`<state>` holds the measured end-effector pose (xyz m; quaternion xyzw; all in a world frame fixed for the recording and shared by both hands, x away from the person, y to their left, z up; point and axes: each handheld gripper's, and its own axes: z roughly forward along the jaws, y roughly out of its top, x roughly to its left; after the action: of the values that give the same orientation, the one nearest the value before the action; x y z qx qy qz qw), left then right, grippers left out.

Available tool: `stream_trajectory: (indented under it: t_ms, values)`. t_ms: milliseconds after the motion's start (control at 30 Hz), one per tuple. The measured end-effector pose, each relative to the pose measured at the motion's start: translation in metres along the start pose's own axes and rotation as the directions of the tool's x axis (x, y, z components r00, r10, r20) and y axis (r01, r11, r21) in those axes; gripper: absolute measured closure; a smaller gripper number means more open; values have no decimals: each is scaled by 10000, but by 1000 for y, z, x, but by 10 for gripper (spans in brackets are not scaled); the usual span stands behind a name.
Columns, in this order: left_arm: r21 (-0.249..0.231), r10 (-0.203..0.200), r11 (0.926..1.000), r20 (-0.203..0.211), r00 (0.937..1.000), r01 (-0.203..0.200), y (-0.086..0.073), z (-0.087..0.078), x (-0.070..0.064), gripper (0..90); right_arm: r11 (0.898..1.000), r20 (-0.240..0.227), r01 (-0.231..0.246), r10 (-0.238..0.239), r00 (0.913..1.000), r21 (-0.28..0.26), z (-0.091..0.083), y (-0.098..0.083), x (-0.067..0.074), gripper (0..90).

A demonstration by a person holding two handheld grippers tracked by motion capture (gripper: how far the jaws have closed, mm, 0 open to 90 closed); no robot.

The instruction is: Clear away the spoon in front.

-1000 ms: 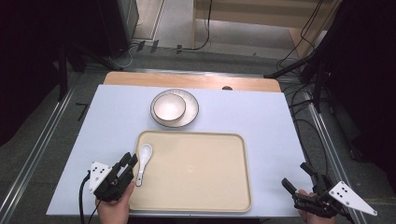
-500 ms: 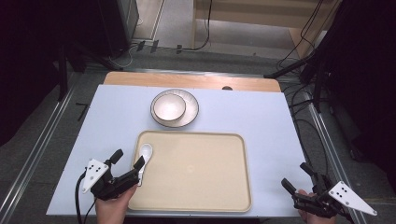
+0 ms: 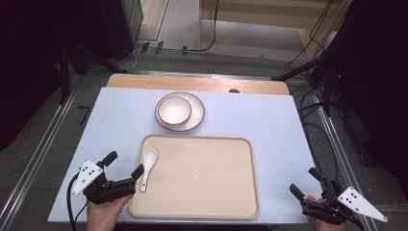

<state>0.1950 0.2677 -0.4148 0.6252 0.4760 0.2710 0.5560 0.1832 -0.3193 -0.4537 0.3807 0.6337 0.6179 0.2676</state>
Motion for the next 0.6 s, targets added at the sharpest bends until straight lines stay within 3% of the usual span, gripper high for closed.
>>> stream_trajectory:
  t_ms: [300, 600]
  values:
    - [-733, 745, 9946, 130, 9971, -733, 0, -8, 8, 0, 10000, -13, -18, 18, 10000, 67, 1, -1, 1, 100]
    - [-739, 1050, 9918, 66, 9945, -1042, -2, -19, 24, 0, 10000, -12, 24, -24, 10000, 49, 1, -1, 1, 100]
